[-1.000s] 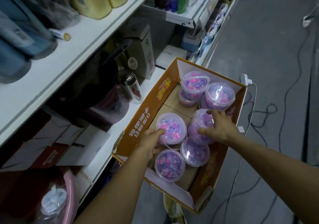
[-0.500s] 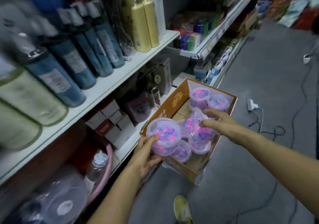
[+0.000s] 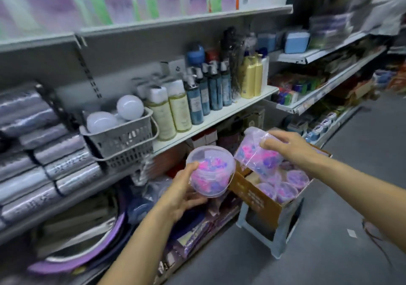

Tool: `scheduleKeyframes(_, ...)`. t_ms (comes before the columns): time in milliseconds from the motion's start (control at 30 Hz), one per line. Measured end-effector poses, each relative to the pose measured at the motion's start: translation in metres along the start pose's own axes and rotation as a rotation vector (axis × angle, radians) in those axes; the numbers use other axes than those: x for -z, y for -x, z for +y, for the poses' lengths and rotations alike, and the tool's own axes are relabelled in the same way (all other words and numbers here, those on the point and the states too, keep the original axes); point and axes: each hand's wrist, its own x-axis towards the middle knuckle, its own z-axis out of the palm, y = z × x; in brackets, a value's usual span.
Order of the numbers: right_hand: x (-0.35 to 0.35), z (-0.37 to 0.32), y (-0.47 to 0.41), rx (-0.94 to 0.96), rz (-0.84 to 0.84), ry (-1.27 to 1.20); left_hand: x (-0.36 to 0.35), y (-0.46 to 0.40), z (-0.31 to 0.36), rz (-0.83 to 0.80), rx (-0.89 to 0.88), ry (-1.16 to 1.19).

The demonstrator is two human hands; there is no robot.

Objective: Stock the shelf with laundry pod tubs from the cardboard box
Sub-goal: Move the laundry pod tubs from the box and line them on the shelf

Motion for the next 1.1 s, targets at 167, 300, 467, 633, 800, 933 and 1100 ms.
scheduleKeyframes(167,-0.055,-0.094,0.012,0.139,-0.044,0.005,0.084,0.065,0.037,0.05,-0.128,0.004)
scheduleKeyframes(300,-0.115,-0.166,0.024,0.226,-0.081,-0.034,0.162,0.118,0.059,0.097,-0.218,0.009)
scheduleKeyframes(467,-0.206,-0.253,0.046,0.309,-0.121,-0.05,0.271,0.194,0.089,0.209,-0.319,-0.021)
scheduleKeyframes(633,-0.286,-0.332,0.066,0.475,-0.172,-0.065,0.369,0.255,0.11,0.298,-0.367,-0.037)
scheduleKeyframes(800,-0.337,-0.403,0.07,0.604,-0.148,-0.08,0.428,0.295,0.133,0.36,-0.411,0.024)
scheduleKeyframes(933,-0.356,-0.453,0.062,0.692,-0.074,-0.053,0.444,0.314,0.155,0.407,-0.514,0.073)
scheduleKeyframes(1100,-0.376,-0.505,0.022,0.737,0.079,0.027,0.449,0.318,0.176,0.469,-0.625,0.125)
